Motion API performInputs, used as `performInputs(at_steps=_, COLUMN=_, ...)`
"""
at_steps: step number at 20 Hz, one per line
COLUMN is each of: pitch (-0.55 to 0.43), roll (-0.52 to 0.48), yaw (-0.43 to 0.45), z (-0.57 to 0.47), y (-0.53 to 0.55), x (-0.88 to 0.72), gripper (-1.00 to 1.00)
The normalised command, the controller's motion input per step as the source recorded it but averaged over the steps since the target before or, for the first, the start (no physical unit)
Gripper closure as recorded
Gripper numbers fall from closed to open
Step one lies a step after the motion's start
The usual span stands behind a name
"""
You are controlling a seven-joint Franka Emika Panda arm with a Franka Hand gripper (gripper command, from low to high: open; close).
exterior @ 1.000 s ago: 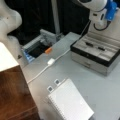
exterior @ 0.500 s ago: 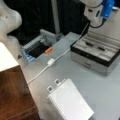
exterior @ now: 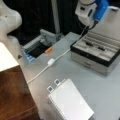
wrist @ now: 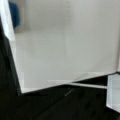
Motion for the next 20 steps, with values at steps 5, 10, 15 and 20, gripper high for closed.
performInputs(at_steps=5, pitch=0.12, roll=-0.533, yaw=0.184, z=0.06, y=-0.71, x=-0.11, gripper=-1.0)
performInputs(at_steps=10, pitch=0.047, roll=-0.562, yaw=0.17, z=-0.07, y=-0.62, x=-0.11, gripper=-1.0)
performInputs(at_steps=15, pitch=0.005, roll=-0.433, yaw=0.062, z=-0.12, y=-0.32, x=-0.11, gripper=-1.0)
performInputs(at_steps=20, pitch=-0.021, roll=-0.323, yaw=-0.066, z=-0.17, y=-0.31, x=-0.1, gripper=-1.0)
